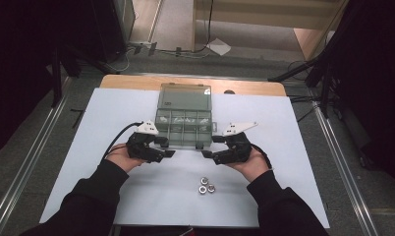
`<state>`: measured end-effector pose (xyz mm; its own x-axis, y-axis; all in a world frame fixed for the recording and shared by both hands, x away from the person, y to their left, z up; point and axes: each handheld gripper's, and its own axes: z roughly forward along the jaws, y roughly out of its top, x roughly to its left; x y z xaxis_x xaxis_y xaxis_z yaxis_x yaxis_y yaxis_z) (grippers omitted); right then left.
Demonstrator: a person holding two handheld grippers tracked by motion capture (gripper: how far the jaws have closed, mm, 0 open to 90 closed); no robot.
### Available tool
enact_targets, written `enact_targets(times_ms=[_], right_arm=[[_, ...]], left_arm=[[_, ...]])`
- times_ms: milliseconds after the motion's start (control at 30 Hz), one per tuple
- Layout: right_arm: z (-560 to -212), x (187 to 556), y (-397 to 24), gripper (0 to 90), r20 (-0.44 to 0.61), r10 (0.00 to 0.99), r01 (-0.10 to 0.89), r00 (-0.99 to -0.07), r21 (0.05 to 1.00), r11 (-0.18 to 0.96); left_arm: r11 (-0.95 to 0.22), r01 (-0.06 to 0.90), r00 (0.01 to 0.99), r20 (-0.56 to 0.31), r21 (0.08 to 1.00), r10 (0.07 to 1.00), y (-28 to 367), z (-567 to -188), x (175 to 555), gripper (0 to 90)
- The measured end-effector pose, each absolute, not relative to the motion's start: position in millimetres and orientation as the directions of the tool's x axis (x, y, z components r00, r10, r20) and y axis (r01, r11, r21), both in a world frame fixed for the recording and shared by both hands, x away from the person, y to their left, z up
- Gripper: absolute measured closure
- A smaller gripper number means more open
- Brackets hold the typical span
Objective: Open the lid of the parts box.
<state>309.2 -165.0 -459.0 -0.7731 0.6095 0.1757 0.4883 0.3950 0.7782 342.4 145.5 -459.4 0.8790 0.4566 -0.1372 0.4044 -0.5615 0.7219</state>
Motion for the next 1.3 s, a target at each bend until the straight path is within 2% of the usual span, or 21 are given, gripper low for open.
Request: enact_targets(times_ms=[433,1300], right_arm=[[-459,289,-171,30.9,0.189,0.578,0.476,-0.794,0.784,0.398],[-469,267,-178,34.3,0.201,0.564,0.485,-0.801,0.771,0.413]], left_arm=[[-0.584,0.379,0.898,-0.131,0.718,0.421,155,-457,323,38.7],[-0.589,0.377,0.901,-0.135,0.715,0.413,169,-460,303,38.6]])
